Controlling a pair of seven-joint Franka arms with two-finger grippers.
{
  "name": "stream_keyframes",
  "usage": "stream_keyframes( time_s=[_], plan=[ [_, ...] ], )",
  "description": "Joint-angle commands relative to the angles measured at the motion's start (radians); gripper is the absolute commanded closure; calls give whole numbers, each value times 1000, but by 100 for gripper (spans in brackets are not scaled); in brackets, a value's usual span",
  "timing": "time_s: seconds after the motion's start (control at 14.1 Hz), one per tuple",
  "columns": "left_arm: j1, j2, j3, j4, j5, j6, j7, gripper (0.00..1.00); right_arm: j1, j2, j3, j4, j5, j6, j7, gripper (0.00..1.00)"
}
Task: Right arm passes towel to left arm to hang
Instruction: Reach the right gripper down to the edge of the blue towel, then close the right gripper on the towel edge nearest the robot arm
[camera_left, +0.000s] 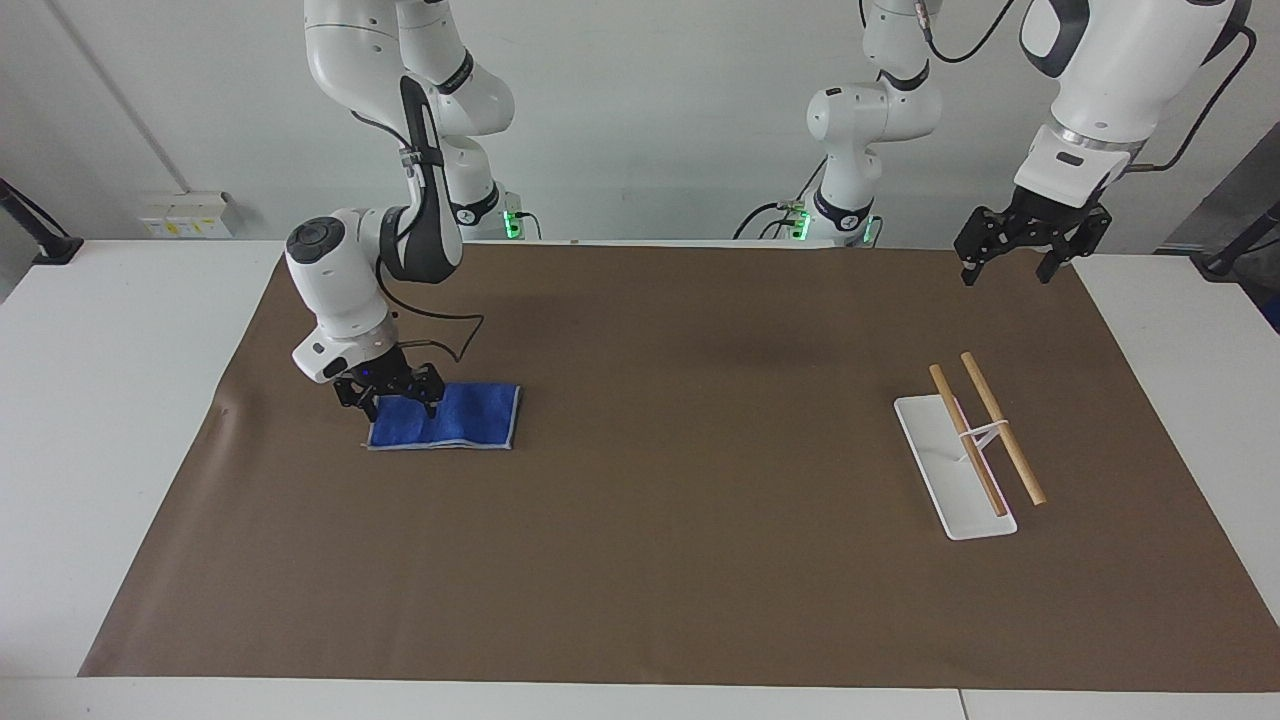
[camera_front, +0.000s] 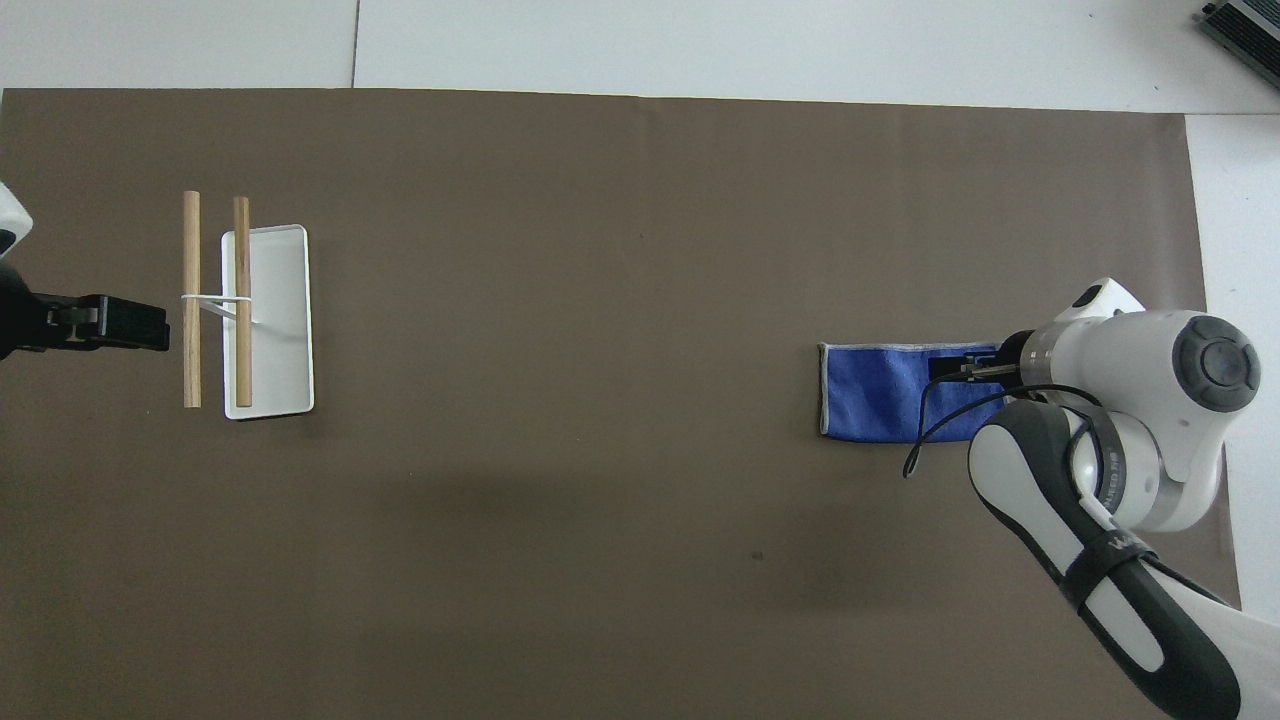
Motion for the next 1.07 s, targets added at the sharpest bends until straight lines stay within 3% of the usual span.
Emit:
stream_keyframes(
  time_s=[0.0, 0.36, 0.5, 0.57, 0.64, 0.85, 0.92, 0.99],
  plan=[
    [-2, -18, 4, -16, 5, 6, 5, 0, 2, -1, 3, -49, 29, 45, -35, 0],
    [-2, -18, 4, -17, 5, 6, 5, 0, 1, 24, 3, -68, 29, 81, -52, 0],
    [-2, -18, 4, -16, 5, 8, 5, 0, 1, 27, 3, -70, 29, 84, -52, 5],
    [-2, -18, 4, -16, 5, 6, 5, 0, -1, 27, 3, -70, 29, 84, -52, 14],
    [-2, -18, 4, -16, 5, 8, 5, 0, -1, 28, 3, -70, 29, 84, -52, 30],
    [-2, -18, 4, -16, 5, 8, 5, 0, -1, 30, 3, -69, 29, 82, -44, 88],
    [-2, -18, 4, -16, 5, 8, 5, 0, -1, 30, 3, -64, 29, 76, -38, 100],
    [-2, -18, 4, -16, 5, 8, 5, 0, 1, 32, 3, -56, 30, 72, -28, 100]
  ],
)
